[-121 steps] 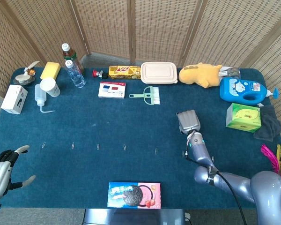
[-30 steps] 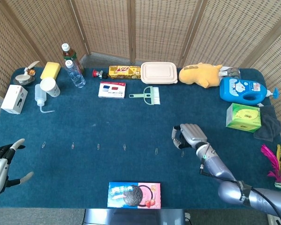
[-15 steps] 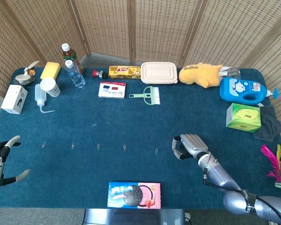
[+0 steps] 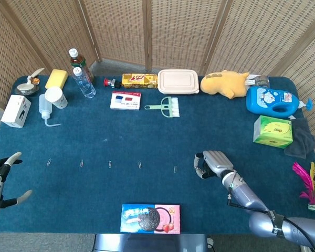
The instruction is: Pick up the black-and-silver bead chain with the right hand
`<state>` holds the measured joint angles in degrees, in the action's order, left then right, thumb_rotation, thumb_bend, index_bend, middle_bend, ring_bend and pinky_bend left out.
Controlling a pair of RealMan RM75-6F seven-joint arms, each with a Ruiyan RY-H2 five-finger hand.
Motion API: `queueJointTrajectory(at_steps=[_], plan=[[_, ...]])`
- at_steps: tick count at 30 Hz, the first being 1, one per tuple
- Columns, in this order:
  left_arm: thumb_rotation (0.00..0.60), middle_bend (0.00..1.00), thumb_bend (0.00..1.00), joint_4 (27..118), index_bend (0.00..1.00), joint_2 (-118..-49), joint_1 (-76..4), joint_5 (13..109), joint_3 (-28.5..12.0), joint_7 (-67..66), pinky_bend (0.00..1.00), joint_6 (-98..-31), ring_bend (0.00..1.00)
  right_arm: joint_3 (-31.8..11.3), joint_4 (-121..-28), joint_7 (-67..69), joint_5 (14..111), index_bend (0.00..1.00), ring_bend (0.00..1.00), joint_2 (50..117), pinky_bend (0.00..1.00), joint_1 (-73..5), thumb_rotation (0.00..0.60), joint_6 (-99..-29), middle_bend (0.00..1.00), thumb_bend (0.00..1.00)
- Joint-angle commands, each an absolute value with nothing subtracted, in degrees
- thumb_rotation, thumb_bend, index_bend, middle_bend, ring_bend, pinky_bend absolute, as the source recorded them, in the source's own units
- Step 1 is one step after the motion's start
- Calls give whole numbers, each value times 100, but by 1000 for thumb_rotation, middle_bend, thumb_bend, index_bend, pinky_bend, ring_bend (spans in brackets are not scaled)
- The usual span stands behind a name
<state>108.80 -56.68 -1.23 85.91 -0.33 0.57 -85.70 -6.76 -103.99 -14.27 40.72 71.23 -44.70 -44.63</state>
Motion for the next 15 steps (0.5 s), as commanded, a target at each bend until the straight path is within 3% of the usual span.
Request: queueJointTrajectory(at_steps=[1,15], plan=[[584,240,263,10873,90,-5672,-123,8583,-38,66,110,-8573,131,-663,-10391,-1406,4053,680,898,7135,765,-4489,600,-4470,1000,506],[584,239,264,10834,90,-5655,-101,8583,-24,93,110,-8598,131,-628,-10446,-1341,3962,677,898,6909,765,-4531,600,-4665,1000,506]])
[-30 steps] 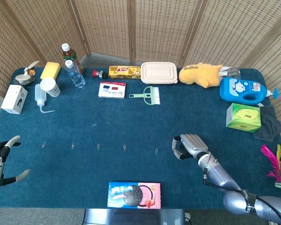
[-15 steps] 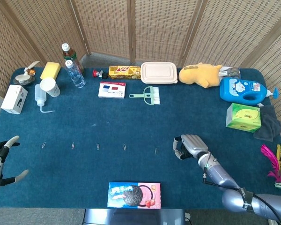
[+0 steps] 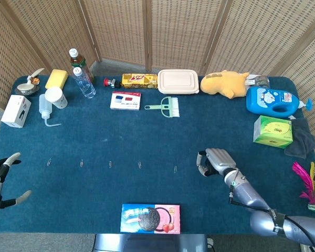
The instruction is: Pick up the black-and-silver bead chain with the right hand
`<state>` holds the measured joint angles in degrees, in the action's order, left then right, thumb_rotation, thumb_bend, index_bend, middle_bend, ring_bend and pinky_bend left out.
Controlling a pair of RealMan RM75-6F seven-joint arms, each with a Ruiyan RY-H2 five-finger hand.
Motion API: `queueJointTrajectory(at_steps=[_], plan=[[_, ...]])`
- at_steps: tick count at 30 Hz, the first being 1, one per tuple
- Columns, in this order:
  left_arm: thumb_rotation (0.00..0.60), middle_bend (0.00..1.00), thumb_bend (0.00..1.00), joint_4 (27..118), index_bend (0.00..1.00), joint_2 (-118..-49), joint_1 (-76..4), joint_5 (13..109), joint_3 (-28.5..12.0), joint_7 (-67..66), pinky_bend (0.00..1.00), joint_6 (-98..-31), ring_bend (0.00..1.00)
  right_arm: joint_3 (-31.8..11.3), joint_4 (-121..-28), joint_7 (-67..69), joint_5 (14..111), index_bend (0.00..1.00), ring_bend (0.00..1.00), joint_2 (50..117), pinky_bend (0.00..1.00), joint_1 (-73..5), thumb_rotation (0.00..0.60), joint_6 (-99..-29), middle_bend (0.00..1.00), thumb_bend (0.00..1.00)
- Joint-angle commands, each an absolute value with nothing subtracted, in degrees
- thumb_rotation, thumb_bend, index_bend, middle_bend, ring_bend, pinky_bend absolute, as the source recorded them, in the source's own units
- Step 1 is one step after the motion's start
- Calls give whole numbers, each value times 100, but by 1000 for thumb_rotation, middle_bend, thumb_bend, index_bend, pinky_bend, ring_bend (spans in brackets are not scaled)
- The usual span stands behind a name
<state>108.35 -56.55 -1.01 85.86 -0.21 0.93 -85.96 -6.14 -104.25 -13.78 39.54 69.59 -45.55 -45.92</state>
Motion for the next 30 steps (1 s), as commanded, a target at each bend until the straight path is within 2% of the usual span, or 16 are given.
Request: queueJointTrajectory(at_steps=[1,30], plan=[[585,239,264,10836,90,-5653,-102,8575,-30,92,110,-8601,131,-619,-10451,-1330,3974,675,898,6876,765,-4507,600,-4710,1000,506],[584,238,264,10914,90,-5641,-130,8608,-39,31,110,-8598,129,-248,-10290,-775,4182,675,898,6242,765,-3894,600,-4599,1000,507]])
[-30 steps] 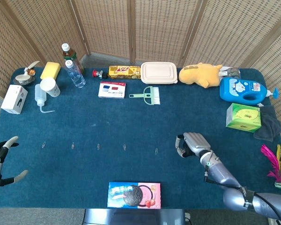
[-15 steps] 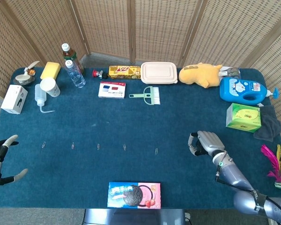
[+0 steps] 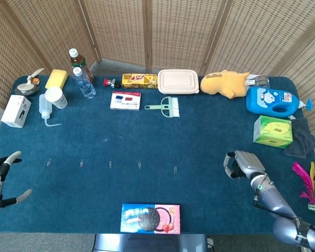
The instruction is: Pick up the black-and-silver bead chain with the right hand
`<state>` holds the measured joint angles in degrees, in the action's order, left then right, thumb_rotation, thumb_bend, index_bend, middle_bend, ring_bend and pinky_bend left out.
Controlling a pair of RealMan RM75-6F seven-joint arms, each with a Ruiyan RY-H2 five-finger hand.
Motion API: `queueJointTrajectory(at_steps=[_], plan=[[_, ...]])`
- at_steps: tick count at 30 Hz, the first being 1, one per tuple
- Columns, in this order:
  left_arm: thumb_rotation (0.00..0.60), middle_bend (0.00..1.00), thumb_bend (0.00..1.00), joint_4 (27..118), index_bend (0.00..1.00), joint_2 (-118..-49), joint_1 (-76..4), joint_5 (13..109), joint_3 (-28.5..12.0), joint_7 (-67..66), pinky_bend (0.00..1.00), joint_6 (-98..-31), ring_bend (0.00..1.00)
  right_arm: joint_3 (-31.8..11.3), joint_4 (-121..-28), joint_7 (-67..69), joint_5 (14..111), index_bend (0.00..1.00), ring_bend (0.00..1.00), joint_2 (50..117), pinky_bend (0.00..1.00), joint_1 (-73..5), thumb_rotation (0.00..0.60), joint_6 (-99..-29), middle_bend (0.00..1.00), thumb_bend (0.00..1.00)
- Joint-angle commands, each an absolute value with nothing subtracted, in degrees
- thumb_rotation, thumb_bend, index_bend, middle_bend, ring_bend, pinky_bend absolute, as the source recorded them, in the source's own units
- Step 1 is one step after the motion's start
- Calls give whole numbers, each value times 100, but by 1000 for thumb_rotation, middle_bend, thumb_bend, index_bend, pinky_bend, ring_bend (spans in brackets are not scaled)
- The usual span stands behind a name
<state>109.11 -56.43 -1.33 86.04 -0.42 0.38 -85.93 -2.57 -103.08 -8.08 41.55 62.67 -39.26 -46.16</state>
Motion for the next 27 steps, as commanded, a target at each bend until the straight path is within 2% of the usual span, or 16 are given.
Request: queueJointTrajectory(at_steps=[1,27], plan=[[584,238,264,10916,90,-5640,-128,8609,-39,30,110,-8602,129,-246,-10286,-769,4193,675,898,6238,765,-3887,600,-4597,1000,507],[587,238,264,11011,90,-5577,-52,8720,17,21,110,-8717,129,-144,-10016,-573,4311,677,898,6235,765,-3634,600,-4436,1000,511]])
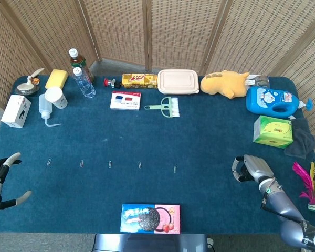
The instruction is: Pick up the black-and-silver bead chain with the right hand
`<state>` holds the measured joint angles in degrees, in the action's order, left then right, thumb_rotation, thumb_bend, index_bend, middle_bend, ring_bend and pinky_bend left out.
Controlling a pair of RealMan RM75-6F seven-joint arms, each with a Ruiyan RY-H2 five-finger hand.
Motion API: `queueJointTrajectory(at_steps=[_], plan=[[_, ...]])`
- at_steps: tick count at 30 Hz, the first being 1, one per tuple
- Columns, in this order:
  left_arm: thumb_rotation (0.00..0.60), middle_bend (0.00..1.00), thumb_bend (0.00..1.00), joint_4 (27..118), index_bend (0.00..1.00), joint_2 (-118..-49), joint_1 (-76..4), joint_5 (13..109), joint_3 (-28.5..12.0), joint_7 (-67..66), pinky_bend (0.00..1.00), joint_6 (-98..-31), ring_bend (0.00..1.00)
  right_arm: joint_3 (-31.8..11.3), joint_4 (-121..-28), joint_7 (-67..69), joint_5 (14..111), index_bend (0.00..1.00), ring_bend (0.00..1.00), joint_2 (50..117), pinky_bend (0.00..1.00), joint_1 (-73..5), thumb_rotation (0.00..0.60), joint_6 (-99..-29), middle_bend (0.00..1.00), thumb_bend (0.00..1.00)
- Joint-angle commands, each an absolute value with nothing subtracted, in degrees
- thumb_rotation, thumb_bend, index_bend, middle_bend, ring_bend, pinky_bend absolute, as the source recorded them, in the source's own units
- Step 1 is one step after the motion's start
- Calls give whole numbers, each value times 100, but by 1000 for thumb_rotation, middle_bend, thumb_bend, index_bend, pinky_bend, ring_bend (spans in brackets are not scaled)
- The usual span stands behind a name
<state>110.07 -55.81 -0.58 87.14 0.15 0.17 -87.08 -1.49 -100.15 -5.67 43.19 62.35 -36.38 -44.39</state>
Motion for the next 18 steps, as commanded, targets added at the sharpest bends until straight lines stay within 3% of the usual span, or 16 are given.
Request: queueJointTrajectory(at_steps=[1,18], plan=[[585,238,264,11012,90,-5574,-50,8719,16,20,110,-8721,129,-137,-10014,-591,4304,677,898,6232,765,-3636,600,-4435,1000,511],[587,238,264,11035,90,-5557,-25,8750,23,8,110,-8763,129,-518,-10388,-448,4539,681,898,6107,765,-3812,600,-4355,1000,510]])
